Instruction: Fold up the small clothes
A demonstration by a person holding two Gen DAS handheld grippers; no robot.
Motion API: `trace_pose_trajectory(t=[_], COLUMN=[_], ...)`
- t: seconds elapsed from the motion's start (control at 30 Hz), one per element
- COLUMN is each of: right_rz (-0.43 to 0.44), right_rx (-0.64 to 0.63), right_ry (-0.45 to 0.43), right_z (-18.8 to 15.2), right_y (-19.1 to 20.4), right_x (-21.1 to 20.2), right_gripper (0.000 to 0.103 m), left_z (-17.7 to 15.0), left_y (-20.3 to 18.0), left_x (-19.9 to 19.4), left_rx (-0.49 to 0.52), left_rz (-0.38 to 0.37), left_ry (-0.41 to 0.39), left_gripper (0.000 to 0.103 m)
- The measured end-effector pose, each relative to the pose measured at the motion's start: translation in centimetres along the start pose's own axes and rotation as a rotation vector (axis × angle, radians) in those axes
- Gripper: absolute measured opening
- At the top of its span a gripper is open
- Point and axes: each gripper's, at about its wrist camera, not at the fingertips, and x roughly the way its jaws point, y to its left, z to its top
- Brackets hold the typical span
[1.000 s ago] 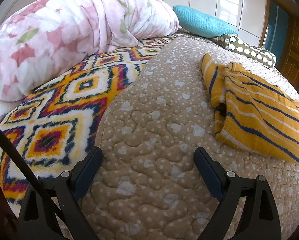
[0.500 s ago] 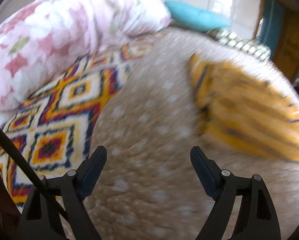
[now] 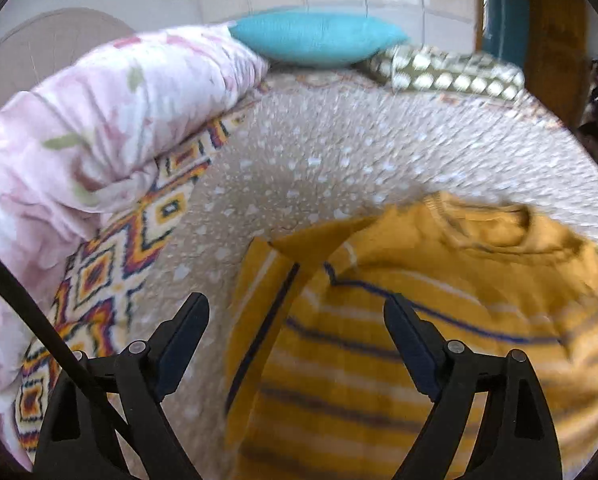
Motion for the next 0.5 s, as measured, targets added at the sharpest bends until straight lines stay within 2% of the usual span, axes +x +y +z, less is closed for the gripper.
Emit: trace_pose_trajectory(t=[0.1, 0.13, 0.2, 0.33, 0.43, 0.47, 0.5], right_rz=[0.0, -0.001, 0.0, 0.003, 0.005, 0.005, 0.006], right_rx=[-0.001, -0.001, -0.001, -0.001, 0.001, 0.0, 0.001], right_ry=[0.001, 0.001, 0.002, 0.001, 0.001, 0.001, 0.001], right_z=[0.1, 0.0, 0.1, 0.1, 0.1, 0.1, 0.1], right_y=[0.0, -0.1, -0.1, -0.1, -0.2, -0.2, -0.3], right_x=[0.0, -0.1, 0.0, 0.0, -0.2, -0.2, -0.2], right_gripper=[0.021, 0.021, 0.021, 0.022, 0.022, 0.022, 0.022], left_z=[1.0, 1.4, 2.3, 3.2, 3.4, 3.5, 3.7], left_y=[-0.7, -0.3, 1.2, 4.4, 5.6, 5.8, 6.5], left_x=[4.5, 5.5, 7.0, 10.0, 10.7, 10.6, 10.3], left_rx=[0.039, 0.024, -0.056, -0.228, -0.297, -0.308, -0.332], left_rz=[0.096, 0.121, 0.091, -0.034, -0.099, -0.108, -0.083], left_ry=[0.093, 0.111, 0.138, 0.238, 0.254, 0.252, 0.231], left_gripper=[0.088, 0.091, 0.098, 0.102, 0.103, 0.102, 0.102])
